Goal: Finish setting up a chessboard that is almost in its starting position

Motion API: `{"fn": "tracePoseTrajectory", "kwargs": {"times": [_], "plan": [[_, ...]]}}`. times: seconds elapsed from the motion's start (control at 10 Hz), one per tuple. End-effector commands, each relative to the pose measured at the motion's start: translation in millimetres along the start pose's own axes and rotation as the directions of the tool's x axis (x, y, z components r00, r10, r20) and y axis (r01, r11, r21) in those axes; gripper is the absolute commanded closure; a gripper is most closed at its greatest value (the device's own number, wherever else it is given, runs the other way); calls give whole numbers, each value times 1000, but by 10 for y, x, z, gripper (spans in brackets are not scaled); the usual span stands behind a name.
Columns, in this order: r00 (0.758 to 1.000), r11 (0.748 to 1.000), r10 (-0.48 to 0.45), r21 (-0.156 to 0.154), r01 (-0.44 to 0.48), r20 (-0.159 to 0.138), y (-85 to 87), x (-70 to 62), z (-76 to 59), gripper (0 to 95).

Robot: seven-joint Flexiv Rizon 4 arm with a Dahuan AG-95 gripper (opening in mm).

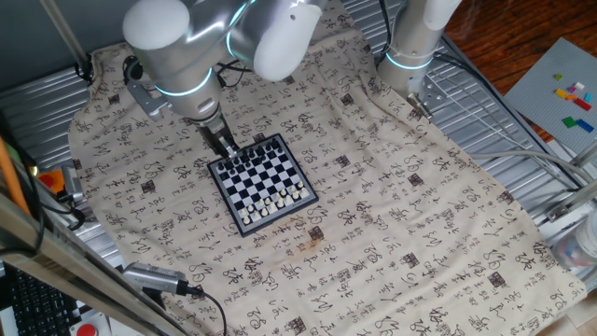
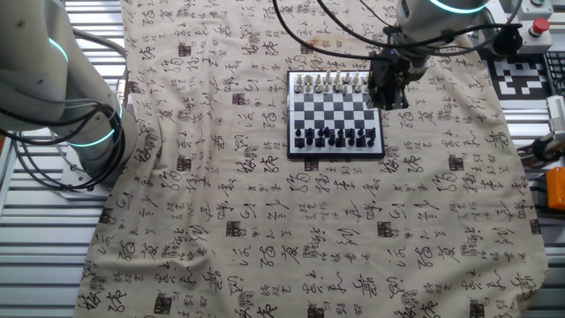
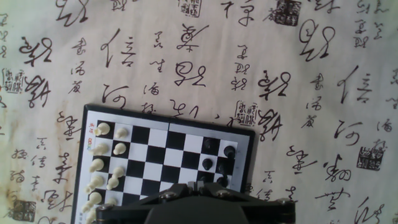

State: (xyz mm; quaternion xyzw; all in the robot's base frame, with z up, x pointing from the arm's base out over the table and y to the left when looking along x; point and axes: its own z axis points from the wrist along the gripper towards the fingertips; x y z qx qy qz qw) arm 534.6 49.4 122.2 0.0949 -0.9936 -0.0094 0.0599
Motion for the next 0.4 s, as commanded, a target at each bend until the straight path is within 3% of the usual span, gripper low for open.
{"fn": "tracePoseTrajectory", "kwargs": {"times": [0.1,0.4], "plan": [[1000,1000,-7,-1,7,3,2,3,1,950],[1000,1000,-17,-2,17,3,2,4,1,950]]}}
